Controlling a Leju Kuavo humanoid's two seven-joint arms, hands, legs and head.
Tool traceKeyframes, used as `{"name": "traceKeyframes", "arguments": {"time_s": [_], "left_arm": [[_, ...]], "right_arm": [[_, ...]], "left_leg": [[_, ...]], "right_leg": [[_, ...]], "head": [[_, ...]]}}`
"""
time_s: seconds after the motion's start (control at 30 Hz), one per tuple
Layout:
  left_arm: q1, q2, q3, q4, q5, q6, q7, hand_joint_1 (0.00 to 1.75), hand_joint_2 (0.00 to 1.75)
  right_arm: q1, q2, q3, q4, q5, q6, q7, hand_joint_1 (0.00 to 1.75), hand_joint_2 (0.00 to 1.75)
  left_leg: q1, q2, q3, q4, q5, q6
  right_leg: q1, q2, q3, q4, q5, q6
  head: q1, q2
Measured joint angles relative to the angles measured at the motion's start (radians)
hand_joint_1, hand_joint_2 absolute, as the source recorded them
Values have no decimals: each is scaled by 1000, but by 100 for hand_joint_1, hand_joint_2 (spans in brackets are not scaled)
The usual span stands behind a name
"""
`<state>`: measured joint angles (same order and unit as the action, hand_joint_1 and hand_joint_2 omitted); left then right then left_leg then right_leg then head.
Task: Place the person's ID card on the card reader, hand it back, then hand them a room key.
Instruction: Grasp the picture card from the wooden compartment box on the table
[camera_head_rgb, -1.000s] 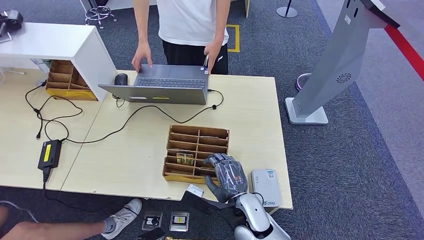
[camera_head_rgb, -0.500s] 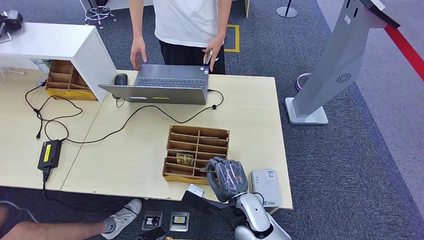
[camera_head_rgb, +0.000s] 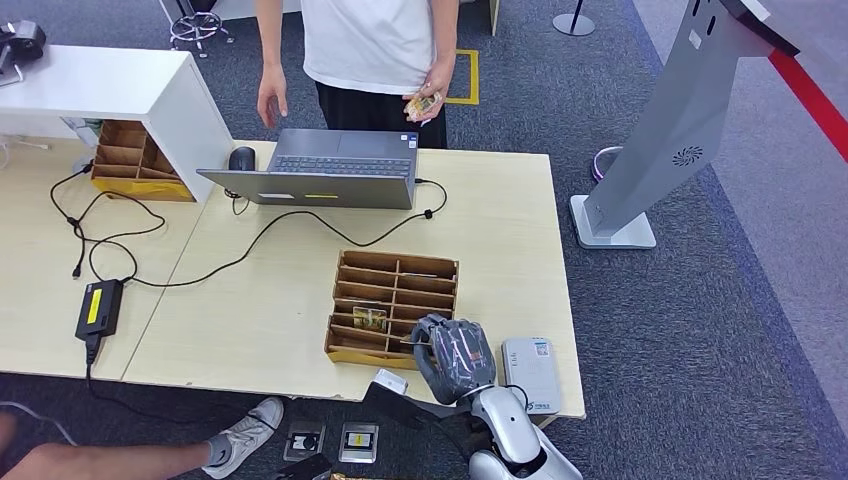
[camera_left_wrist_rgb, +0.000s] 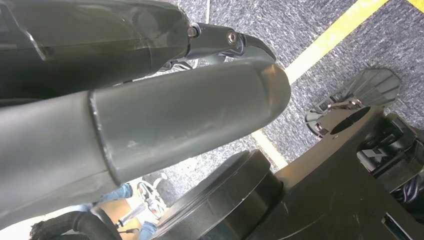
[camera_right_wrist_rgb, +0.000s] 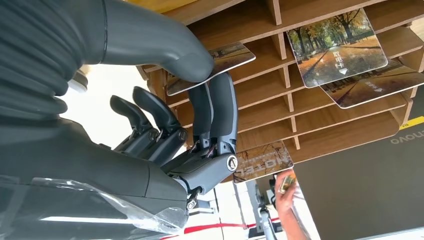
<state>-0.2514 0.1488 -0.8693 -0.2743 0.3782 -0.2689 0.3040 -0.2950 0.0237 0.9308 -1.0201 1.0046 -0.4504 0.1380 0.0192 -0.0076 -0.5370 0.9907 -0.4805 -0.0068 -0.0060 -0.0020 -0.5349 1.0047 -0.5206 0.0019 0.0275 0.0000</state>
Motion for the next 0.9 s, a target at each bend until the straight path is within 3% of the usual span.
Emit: {"name": "traceKeyframes", "arguments": {"time_s": [0.43,0.9], "left_arm": [[0,-1,0,0,-12,-1,0,0,0],[-3,-2,0,0,-20,-3,0,0,0]], "right_arm": [[3,-2,-4,-14,17,-45,-5,175,175],[13,-33,-21,-173,43,-55,7,175,175]], "left_leg": [[0,0,0,0,0,0],[0,1,0,0,0,0]], "right_leg": [[0,0,0,0,0,0],[0,1,0,0,0,0]], "head": [[0,0],[0,0]]}}
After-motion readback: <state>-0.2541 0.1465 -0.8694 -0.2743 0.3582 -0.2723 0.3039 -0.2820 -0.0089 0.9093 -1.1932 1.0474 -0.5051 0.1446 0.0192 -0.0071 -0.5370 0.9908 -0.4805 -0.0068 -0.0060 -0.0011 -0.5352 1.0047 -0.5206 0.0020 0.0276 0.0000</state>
